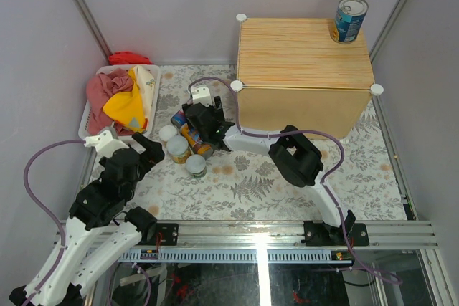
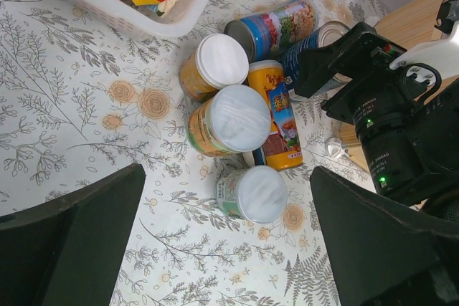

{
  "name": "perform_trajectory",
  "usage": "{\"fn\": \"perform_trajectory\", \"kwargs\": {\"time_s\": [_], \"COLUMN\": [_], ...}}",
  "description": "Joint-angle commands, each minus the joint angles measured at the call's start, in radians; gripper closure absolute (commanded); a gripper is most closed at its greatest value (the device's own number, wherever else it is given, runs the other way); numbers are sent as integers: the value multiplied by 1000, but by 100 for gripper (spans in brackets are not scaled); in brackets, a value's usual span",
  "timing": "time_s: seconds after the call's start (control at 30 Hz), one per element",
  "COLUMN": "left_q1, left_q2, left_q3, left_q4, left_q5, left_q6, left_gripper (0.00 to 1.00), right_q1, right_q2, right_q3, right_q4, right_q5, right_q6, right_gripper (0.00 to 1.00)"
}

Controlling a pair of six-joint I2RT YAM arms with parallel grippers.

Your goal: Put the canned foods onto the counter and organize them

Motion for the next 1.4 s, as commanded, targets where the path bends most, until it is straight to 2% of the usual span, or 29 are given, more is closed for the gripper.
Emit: {"fn": "perform_trajectory", "kwargs": {"time_s": [0.0, 0.23, 0.53, 0.93, 1.2, 1.37], "left_q1": [-8, -8, -8, -8, -8, -8], "left_q2": [-13, -15, -20, -20, -35, -55], "left_q3": [2, 2, 0, -8, -11, -14], "left_q4": [-6, -7, 0, 20, 12, -8], "left_q5": [-33, -31, -31, -14, -10, -15], "left_q6": [-15, -13, -20, -34, -60, -89], "left_gripper": [0, 0, 0, 0, 0, 0], "right_q1": [-9, -10, 18, 72, 124, 144], "right_q2": [-7, -29, -91, -185, -253, -308], "right_q3": [17, -13, -91, -186, -225, -248], "right_q4": [94, 92, 106, 149, 208, 207], "right_q5": [-21, -45, -45, 18, 47, 68], "right_q6": [6, -6, -51, -123, -265, -295], "right_gripper": [21, 72, 100, 100, 100, 100]}}
